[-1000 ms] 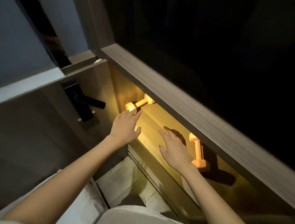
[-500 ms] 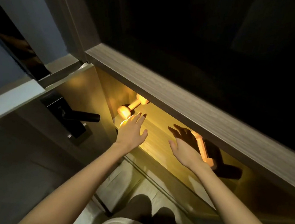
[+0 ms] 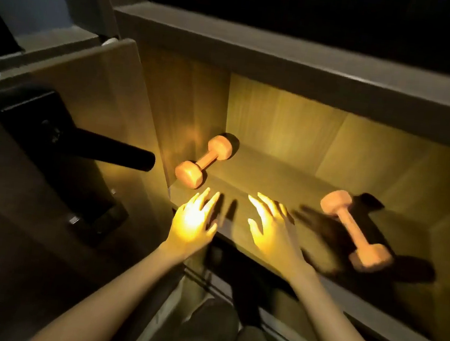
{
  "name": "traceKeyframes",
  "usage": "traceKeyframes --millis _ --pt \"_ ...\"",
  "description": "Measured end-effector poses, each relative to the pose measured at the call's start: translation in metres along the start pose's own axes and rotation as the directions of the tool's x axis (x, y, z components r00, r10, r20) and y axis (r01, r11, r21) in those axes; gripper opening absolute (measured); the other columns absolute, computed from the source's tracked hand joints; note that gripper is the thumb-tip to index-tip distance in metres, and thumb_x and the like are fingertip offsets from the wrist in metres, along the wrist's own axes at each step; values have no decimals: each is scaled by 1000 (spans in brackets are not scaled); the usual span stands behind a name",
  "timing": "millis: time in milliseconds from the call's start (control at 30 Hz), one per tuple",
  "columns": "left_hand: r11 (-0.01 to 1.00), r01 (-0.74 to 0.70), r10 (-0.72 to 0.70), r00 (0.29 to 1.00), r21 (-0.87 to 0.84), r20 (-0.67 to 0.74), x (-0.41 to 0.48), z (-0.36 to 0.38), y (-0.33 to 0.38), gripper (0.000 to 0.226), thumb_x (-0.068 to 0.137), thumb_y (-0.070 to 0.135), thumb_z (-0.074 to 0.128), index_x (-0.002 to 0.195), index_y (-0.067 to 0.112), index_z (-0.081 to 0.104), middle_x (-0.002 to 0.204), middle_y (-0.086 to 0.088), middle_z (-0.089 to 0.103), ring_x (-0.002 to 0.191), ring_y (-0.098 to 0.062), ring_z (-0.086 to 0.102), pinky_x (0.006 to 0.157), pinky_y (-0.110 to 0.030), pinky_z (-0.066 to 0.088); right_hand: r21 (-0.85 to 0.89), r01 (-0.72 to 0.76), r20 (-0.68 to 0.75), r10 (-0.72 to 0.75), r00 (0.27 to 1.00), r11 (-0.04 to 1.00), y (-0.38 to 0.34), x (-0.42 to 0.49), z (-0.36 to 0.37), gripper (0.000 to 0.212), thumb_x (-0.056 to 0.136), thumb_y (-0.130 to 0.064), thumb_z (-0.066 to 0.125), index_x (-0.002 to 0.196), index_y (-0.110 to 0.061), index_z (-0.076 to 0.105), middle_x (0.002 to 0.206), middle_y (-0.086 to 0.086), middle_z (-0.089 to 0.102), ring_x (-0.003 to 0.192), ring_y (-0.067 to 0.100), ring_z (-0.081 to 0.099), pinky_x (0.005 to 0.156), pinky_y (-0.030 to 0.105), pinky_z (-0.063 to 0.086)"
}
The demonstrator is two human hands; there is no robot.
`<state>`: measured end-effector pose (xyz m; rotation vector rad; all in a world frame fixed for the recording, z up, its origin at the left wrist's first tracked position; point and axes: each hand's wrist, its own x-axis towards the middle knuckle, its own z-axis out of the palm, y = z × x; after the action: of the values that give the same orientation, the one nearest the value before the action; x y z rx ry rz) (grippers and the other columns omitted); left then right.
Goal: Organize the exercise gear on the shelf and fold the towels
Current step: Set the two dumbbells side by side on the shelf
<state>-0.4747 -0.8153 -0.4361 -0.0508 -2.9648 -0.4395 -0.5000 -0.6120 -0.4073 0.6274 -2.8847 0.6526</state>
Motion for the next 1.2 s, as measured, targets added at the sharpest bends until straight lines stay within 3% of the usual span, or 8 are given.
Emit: traceKeyframes --millis 233,433,700,833,967,1067,1133,1200 --pt "979 -68 52 995 -193 -87 -21 25 -32 62 95 32 51 150 24 24 156 3 24 145 -19 21 115 -35 28 -10 -41 -93 40 995 999 -20 -28 49 50 95 -30 50 144 -28 39 150 -7 36 136 15 32 111 36 29" --pt "912 42 -72 996 -409 -59 -10 17 -51 64 98 30 47 152 30 12 159 8 13 143 -17 23 110 -37 31 -19 -85 -128 82 988 996 -44 -33 61 46 96 -34 49 141 -32 42 144 -13 42 131 11 38 106 34 34" --pt "922 110 -156 983 -372 -96 26 25 -74 65 99 21 42 152 26 5 159 3 8 129 -23 43 95 -39 50 88 -141 2 141 990 986 -47 32 92 45 97 -35 48 142 -32 40 143 -10 43 127 17 46 96 34 42" --pt "907 93 -136 988 -411 -78 42 32 -88 74 97 2 43 152 23 -2 160 1 6 136 -23 38 104 -38 44 165 -141 20 139 990 976 -48 72 117 47 97 -35 50 143 -33 39 143 -5 47 128 17 47 96 33 44" --pt "907 -1 -44 994 -422 -96 54 38 -96 86 92 -7 47 150 26 -7 159 2 0 140 -18 29 110 -28 35 262 -84 -50 100 994 962 -56 113 138 48 95 -31 56 142 -28 45 137 -2 54 115 14 57 82 20 42" --pt "882 14 -61 995 -470 -85 54 44 -100 79 93 -3 47 152 26 5 153 7 15 131 -7 30 106 -22 30 350 -59 -114 105 988 935 -59 128 150 49 91 -24 63 139 -26 50 129 -1 61 106 11 61 81 15 41" --pt "880 54 -87 995 -472 -48 55 47 -101 65 92 -1 50 149 14 22 145 -8 32 124 -17 43 103 -21 31 409 -45 -145 113 983 911 -56 132 156 51 88 -20 67 137 -25 52 122 0 64 99 10 63 78 13 42" --pt "884 52 -71 997 -465 -23 59 47 -101 61 91 -1 53 146 5 26 138 -18 43 109 -27 56 102 -32 44 448 -34 -150 113 982 893 -52 136 160 54 88 -18 68 138 -24 51 118 1 65 90 8 63 75 14 46"
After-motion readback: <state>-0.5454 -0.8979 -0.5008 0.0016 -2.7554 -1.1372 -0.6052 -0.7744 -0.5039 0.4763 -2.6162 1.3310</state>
